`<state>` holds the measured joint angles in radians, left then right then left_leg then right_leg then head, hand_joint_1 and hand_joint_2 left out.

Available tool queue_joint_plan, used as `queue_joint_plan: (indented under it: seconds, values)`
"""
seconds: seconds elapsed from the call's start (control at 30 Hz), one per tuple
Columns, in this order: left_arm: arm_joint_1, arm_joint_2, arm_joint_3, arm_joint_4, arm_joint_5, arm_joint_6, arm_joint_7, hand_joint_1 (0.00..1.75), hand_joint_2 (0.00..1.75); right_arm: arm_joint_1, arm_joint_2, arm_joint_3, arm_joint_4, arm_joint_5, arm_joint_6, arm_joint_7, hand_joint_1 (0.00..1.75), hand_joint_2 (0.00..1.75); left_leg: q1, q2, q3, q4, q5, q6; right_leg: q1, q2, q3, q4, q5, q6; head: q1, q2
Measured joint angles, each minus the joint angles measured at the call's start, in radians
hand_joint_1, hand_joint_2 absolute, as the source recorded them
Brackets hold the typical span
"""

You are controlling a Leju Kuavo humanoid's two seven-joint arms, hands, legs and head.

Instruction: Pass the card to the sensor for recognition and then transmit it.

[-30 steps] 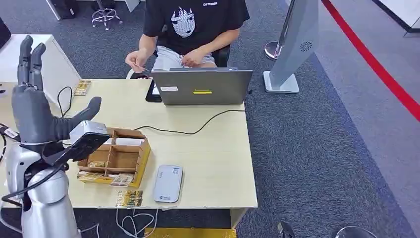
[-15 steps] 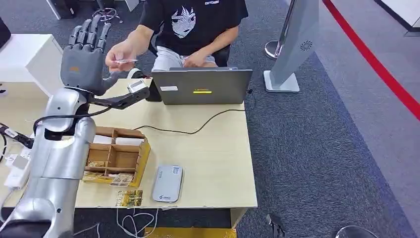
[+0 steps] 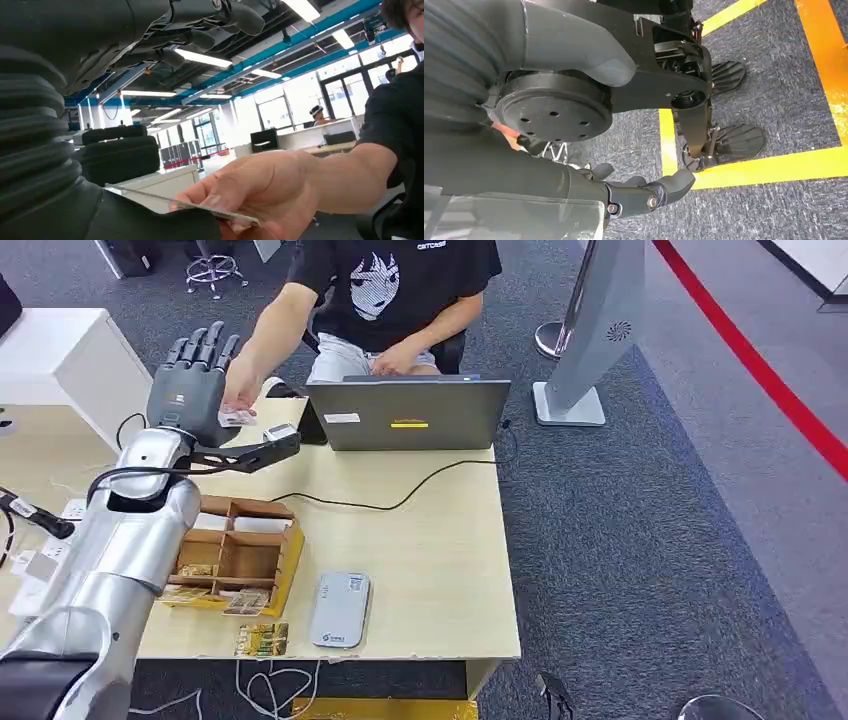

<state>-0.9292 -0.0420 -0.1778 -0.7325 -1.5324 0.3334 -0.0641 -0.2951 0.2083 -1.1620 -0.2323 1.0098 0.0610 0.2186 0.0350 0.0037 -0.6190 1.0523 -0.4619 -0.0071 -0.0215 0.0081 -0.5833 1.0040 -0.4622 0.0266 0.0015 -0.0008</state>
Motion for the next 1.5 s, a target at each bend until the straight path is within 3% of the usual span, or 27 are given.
queue_joint_plan:
  seconds: [0.63, 0.67, 0.7, 1.5]
  values:
    - [-0.011, -0.005, -0.017, 0.056, 0.0, 0.021, -0.009, 0.0, 1.75, -0.006, 0.001, -0.002, 0.0, -0.003, -0.019, 0.0, 0.0, 1.75, -0.001, -0.001, 0.0, 0.0, 0.0, 0.0, -0.001, -0.001, 0.0, 0.0, 0.0, 0.0, 0.0, 0.0]
    - [-0.011, -0.007, -0.018, 0.057, 0.0, 0.023, -0.009, 0.42, 1.75, -0.009, 0.001, -0.002, 0.0, 0.001, -0.018, 0.002, 0.0, 1.75, -0.001, -0.001, 0.0, 0.0, 0.0, 0.0, -0.001, -0.001, 0.0, 0.0, 0.0, 0.0, 0.0, 0.0]
    - [-0.011, -0.009, -0.019, 0.057, 0.0, 0.024, -0.009, 1.75, 1.75, -0.012, 0.001, -0.002, 0.0, 0.005, -0.018, 0.003, 0.0, 1.75, -0.001, -0.001, 0.0, 0.0, 0.0, 0.0, -0.001, -0.001, 0.0, 0.0, 0.0, 0.0, 0.0, 0.0]
    - [0.003, -0.028, -0.022, 0.056, 0.0, 0.044, -0.064, 1.75, 1.75, -0.007, 0.003, -0.002, 0.003, 0.032, 0.004, 0.003, 0.0, 1.75, -0.001, -0.001, 0.0, 0.0, 0.0, 0.0, -0.001, -0.001, 0.0, 0.0, 0.0, 0.0, 0.0, 0.0]
